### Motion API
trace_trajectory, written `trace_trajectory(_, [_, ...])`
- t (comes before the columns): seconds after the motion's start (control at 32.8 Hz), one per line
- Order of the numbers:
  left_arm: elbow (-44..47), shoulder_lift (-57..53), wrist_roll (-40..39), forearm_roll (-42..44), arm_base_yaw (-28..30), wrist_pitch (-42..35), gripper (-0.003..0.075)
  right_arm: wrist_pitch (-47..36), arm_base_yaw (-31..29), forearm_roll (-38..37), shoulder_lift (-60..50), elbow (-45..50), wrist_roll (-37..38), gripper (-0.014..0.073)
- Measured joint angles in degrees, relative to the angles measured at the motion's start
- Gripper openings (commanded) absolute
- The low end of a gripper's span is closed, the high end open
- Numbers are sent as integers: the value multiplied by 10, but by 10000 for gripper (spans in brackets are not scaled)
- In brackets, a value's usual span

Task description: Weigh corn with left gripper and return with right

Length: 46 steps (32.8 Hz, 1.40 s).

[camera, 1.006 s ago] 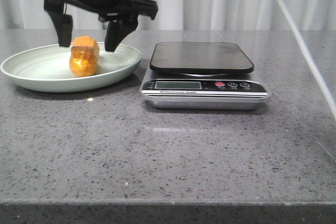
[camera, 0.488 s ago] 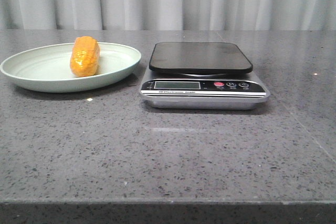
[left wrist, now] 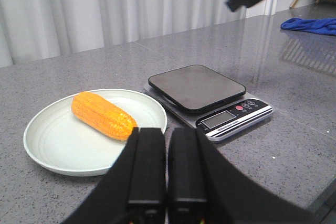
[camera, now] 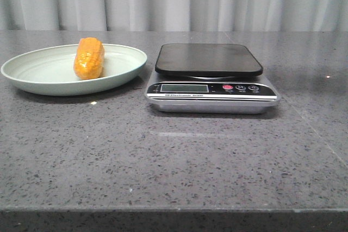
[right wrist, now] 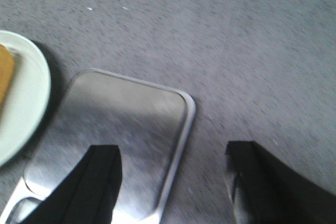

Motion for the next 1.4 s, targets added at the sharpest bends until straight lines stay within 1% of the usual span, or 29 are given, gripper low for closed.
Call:
trace_trajectory(0.15, [0,0,0,0,0,0,127,-44,-6,0,-141,149,-2,523])
trace_trajectory(0.34, [0,0,0,0,0,0,127,-69,-6,0,-306,259,-21,522])
trace_trajectory(0.4, [0,0,0,0,0,0,127,-70,-6,0,-358,289,-30,498])
trace_trajectory(0.46, [0,0,0,0,0,0,127,-70,-6,0,-412,313,-38,414])
trace_trajectory(0.52, [0,0,0,0,0,0,127,-72,-6,0,-475,336,-45,293])
trace_trajectory(0.58, [0,0,0,0,0,0,127,-77,-6,-1,-530,362,-47,132])
trace_trajectory(0.64, [0,0,0,0,0,0,127,-88,-6,-1,-594,391,-48,153])
trace_trajectory(0.73, [0,0,0,0,0,0,127,-105,-6,-2,-671,425,-49,135])
trace_trajectory(0.85, [0,0,0,0,0,0,127,-145,-6,-2,-738,474,-50,135])
trace_trajectory(0.95, [0,0,0,0,0,0,127,-181,-6,-2,-747,501,-51,135])
trace_trajectory(1.04, [0,0,0,0,0,0,127,-200,-6,-2,-747,523,-51,135])
trace_trajectory(1.4, [0,0,0,-1,0,0,127,-194,-6,-2,-747,556,-51,135])
